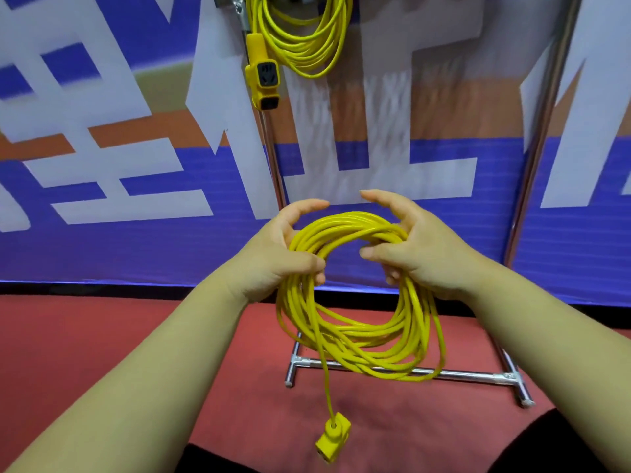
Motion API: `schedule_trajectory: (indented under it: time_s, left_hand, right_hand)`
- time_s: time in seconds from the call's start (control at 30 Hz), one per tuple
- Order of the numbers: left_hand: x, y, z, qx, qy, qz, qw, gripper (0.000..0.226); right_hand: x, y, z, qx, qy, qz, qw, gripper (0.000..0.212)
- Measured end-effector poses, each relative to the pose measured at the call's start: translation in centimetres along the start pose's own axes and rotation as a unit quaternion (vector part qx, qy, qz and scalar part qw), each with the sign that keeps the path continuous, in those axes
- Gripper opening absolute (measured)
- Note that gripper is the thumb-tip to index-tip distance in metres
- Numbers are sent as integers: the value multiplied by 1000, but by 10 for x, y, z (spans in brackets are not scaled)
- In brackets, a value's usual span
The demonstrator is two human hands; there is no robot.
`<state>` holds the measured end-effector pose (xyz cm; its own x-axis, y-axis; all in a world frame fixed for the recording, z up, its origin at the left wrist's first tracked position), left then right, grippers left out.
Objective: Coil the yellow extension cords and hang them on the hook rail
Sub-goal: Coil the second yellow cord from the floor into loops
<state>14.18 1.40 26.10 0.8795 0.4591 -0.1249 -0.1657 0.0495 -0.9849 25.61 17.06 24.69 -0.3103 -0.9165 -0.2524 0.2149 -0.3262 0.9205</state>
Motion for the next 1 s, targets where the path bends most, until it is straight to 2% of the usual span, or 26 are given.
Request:
schedule_trajectory:
  time_s: [0.17, 0.27, 0.47, 0.67, 0.8, 0.9, 1.0]
  left_hand:
    - [5, 15, 1, 69, -122, 80, 987, 83]
    - [10, 30, 0, 89, -168, 107, 976, 90]
    - [18, 58, 7, 76, -192, 133, 969, 136]
    - [28, 65, 14, 54, -195, 127, 971, 149]
    - [24, 70, 19, 61, -219, 144, 963, 131]
    - [21, 65, 20, 80, -228, 181, 953, 97]
    - [12, 57, 19, 65, -233, 210, 947, 66]
  right_hand:
    - [-14, 7, 1, 1, -29, 0, 1000, 75]
    - [-24, 10, 5, 12, -59, 24, 998, 70]
    - [-30, 4, 13, 48, -103, 107, 988, 60]
    - [-30, 1, 18, 64, -117, 125, 983, 59]
    - [-28, -2, 18, 76, -118, 127, 982, 61]
    - [-29, -4, 18, 84, -112, 129, 982, 62]
    - [-31, -9, 16, 88, -100, 122, 984, 63]
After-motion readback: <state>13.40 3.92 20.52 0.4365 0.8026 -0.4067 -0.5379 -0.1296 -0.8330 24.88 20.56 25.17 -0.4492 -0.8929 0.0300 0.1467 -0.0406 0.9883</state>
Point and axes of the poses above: each hand's wrist, its own z-axis towards the middle knuckle, its own x-axis out of the palm, y = z × x, the point moved 5 cm from there along z, towards the middle knuckle, and after that the axes turned 5 degrees about -z, right-handed, at the moved point
